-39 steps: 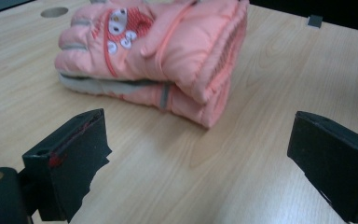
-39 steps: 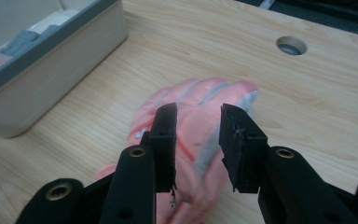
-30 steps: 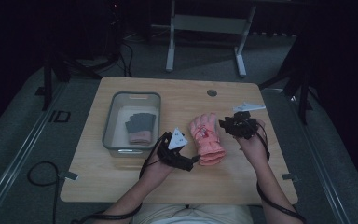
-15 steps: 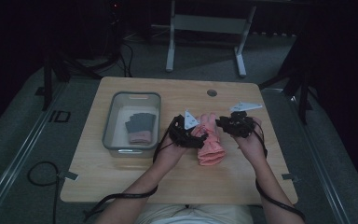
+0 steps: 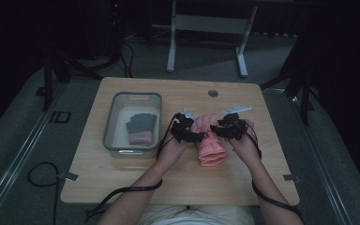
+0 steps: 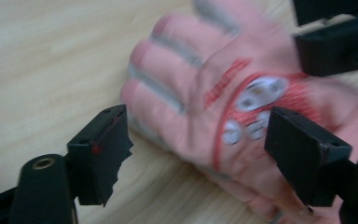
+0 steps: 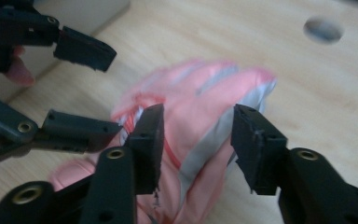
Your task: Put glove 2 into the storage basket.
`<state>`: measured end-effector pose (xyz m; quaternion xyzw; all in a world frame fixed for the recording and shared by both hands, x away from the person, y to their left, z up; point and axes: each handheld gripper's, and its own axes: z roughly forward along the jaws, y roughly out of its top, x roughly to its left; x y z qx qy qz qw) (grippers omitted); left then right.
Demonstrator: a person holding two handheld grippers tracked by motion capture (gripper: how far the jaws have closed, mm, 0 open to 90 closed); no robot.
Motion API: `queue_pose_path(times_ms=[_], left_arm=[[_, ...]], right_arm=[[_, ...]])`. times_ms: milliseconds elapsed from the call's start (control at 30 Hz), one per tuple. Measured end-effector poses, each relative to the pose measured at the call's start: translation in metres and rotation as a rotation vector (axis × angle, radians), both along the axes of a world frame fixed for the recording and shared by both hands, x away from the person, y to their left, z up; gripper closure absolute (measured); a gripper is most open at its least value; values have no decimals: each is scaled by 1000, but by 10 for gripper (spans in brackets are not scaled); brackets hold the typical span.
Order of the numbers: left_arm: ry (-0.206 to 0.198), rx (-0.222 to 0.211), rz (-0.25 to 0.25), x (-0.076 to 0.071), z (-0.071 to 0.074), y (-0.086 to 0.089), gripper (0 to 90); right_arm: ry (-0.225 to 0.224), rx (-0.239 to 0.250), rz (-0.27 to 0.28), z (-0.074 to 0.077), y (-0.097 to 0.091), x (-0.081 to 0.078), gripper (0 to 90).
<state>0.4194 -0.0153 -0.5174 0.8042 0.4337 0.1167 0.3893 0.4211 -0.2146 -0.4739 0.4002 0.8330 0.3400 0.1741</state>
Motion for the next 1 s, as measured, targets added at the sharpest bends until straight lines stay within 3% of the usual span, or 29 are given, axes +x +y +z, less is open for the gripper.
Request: queue_pose_path(times_ms=[133,367,500,567,633,700,767,800,833,1000], left_arm=[[83,-23,-1,5,-12,-1,215],[184,-80,-7,17,-29,-3,195],[223,-127,-38,22,-34,-3,317],[251,-175,-32,24,-37,-1,321],[265,-201,-39,24,-38,-1,375],[274,-229,-52,24,-38,0,486],[272,-236,-61,23,-37,0,620],[258,-237,-66,21,-33,0,620],[251,-233,-67,20,-31,0,706],[237,-236,-77,18,-21,-2,740]], right_arm=[[77,-68,8,-20,-1,7,455],[165,-40,23,-37,-7,18,434],[254,29,50,-46,-13,28,480],[274,45,57,-47,-15,31,501],[284,48,57,-47,-14,31,538],[282,58,48,-47,-13,30,582],[278,65,45,-47,-14,30,600],[274,73,38,-47,-13,29,610],[257,84,31,-45,-14,26,631],[242,120,12,-41,-18,21,645]])
